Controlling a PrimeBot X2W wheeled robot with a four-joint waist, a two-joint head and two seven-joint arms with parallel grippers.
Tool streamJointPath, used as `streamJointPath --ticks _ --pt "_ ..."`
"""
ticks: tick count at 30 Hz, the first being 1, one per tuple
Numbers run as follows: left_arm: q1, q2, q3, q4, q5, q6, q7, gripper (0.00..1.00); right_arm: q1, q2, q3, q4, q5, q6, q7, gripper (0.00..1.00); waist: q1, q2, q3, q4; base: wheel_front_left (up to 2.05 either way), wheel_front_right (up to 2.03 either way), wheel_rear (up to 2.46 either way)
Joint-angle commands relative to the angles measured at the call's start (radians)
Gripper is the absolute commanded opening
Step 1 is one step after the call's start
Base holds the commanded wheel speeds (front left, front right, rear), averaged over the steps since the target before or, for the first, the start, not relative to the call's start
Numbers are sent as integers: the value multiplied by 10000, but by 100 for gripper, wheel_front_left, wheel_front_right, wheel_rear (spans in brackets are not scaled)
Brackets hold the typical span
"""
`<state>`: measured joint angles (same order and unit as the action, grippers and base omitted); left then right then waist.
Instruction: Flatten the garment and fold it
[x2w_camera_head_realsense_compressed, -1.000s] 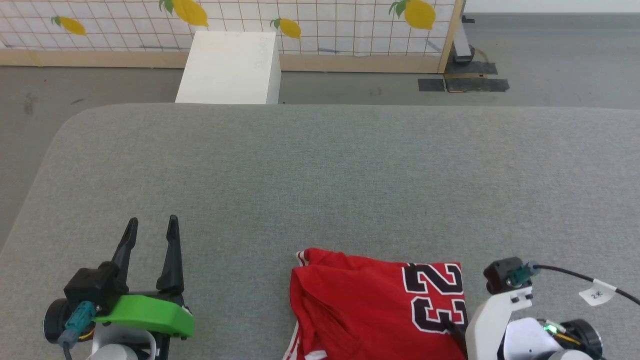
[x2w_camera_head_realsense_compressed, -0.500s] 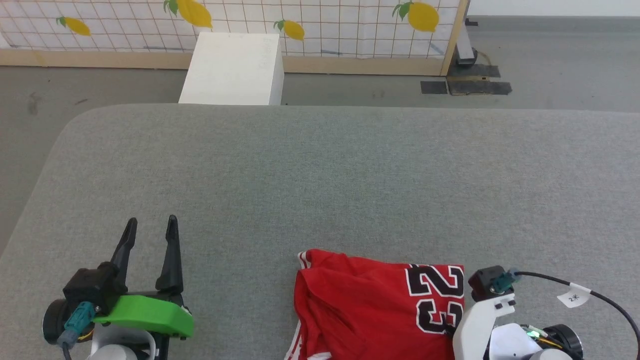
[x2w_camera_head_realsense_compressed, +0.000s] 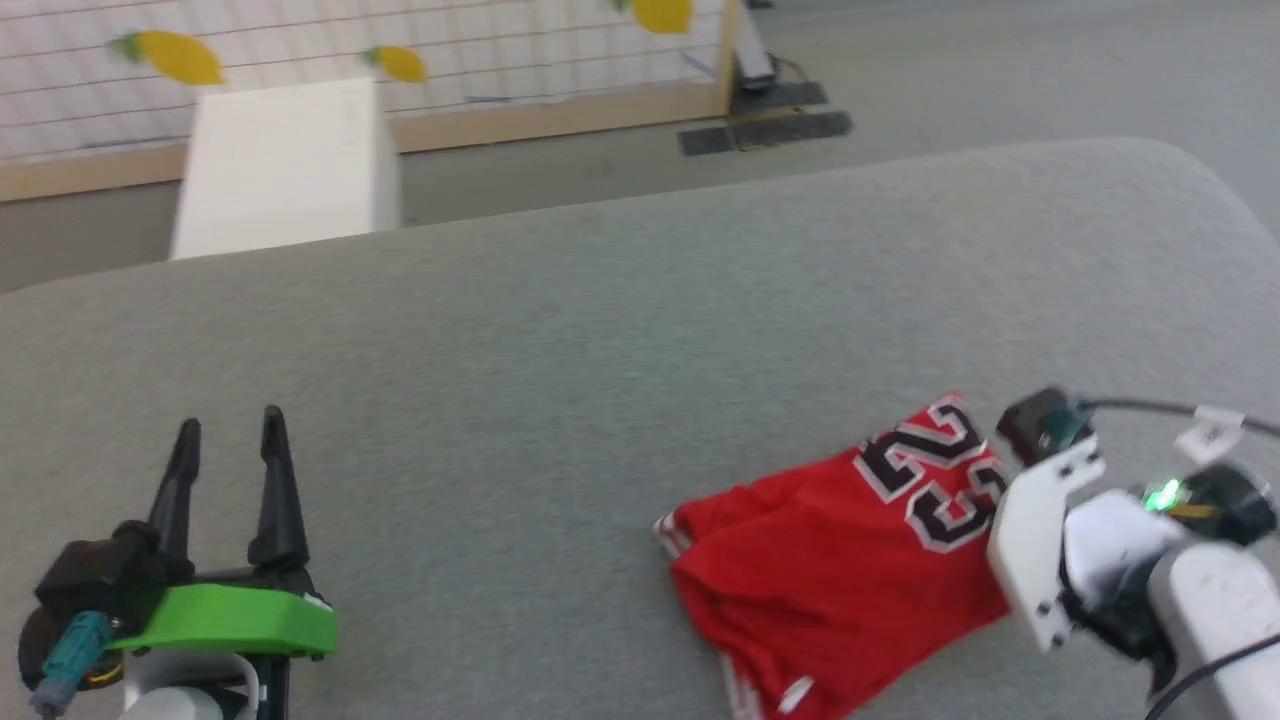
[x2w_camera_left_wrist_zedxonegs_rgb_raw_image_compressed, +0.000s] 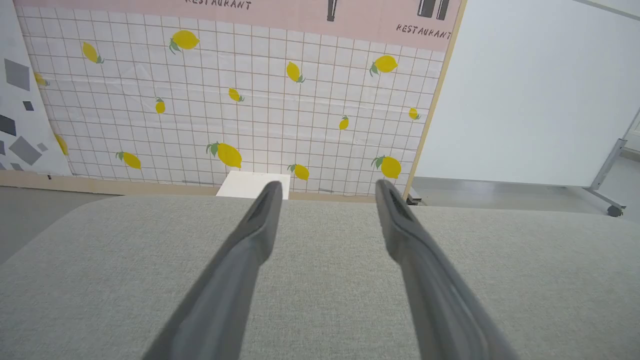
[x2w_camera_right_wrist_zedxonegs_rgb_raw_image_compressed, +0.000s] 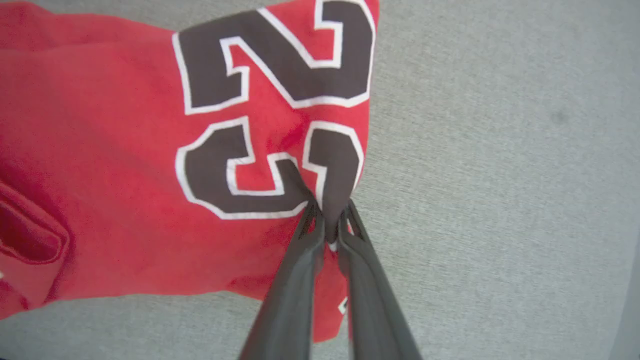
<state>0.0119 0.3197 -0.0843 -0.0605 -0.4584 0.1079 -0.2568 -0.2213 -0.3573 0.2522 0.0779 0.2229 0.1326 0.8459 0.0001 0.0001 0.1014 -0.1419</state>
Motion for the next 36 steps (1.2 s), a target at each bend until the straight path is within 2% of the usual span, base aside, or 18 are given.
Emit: streamJointPath --ticks 1,6,11,20,29,30,31,32,36 --pt "-30 14 96 -147 40 55 -45 100 -449 -238 -31 109 44 -19 -23 0 -1 -1 1011 -1917 0 0 0" --pt "-379 192 322 -550 177 -5 -47 100 -1735 -553 -584 723 56 -19 -509 0 -1 -1 1770 -2766 0 0 0" --pt "-812 484 382 -965 275 -64 71 100 -2548 -690 -1441 1507 -306 -19 -1174 0 -1 -1 2554 -2891 0 0 0" --pt "-1152 1119 622 -1754 413 -19 609 100 -3036 -1079 -4403 2583 -1456 -19 -1973 0 -1 -1 3955 -2119 0 0 0" --pt "-1087 1410 824 -2069 365 14 781 100 -3419 -1183 -6715 3172 -2457 -19 -2622 0 -1 -1 4435 -1382 0 0 0" --pt "-1083 1425 824 -2076 356 6 784 100 -3447 -1161 -6945 3277 -2593 -19 -2613 10 -1 -1 4444 -1322 0 0 0" --pt "-1074 1434 829 -2073 350 9 785 100 -3478 -1117 -7120 3380 -2663 -19 -2561 48 -1 -1 4440 -1291 0 0 0" --pt "-1068 1442 821 -2062 346 4 784 100 -3507 -1075 -7331 3452 -2756 -19 -2586 100 -1 -1 4420 -1242 0 0 0" --pt "-1034 1427 749 -1924 336 -14 754 100 -3510 -1067 -7775 3735 -3143 -19 -2610 100 -1 -1 4176 -1126 0 0 0"
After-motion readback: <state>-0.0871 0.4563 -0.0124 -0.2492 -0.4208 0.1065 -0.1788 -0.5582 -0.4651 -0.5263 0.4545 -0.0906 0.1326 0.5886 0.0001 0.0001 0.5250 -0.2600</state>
